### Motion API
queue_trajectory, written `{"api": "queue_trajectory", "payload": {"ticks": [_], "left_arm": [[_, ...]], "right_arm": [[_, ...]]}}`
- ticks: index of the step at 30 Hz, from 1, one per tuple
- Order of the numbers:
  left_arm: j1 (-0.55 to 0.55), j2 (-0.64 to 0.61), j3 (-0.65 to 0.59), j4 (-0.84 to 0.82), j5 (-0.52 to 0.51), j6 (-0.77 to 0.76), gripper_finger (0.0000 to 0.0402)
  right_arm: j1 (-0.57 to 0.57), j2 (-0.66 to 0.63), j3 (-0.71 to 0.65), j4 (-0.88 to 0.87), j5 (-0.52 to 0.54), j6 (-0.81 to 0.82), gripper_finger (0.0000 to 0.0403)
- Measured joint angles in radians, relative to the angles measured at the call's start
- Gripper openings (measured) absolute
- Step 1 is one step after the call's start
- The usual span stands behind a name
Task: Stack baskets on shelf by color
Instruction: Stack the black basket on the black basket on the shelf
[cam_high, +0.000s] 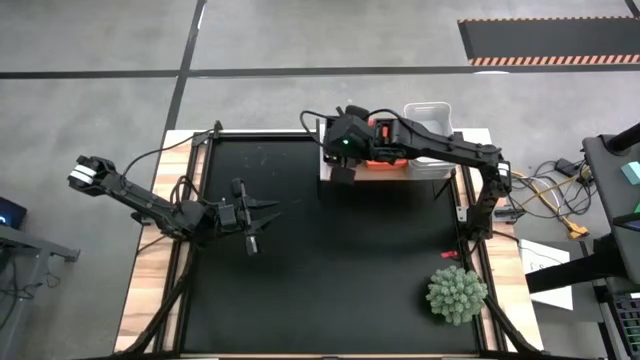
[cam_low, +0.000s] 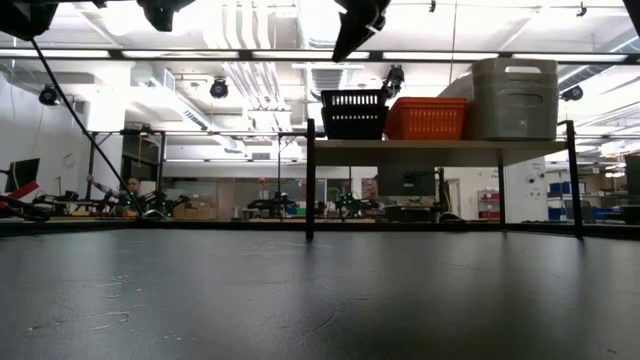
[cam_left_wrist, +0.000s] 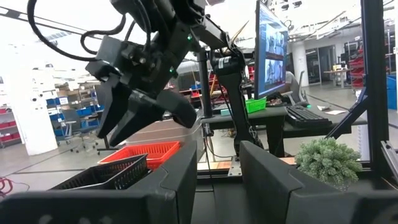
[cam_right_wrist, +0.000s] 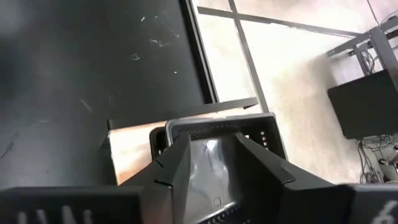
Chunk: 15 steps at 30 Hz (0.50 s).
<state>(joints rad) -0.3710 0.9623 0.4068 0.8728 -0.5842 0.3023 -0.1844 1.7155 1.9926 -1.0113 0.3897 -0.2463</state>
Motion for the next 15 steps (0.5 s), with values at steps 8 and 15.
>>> {"api": "queue_trajectory", "payload": {"ticks": [8, 15], "left_arm": [[0.0, 0.0, 0.0, 0.0, 0.0, -0.001, 0.0106], [0.0, 0.0, 0.0, 0.0, 0.0, -0.001, 0.0106]], "right_arm": [[-0.036, 0.055, -0.016, 0.023, 0.002, 0.001, 0.004], [-0.041, 0.12, -0.019, 0.012, -0.002, -0.007, 0.0009]]}}
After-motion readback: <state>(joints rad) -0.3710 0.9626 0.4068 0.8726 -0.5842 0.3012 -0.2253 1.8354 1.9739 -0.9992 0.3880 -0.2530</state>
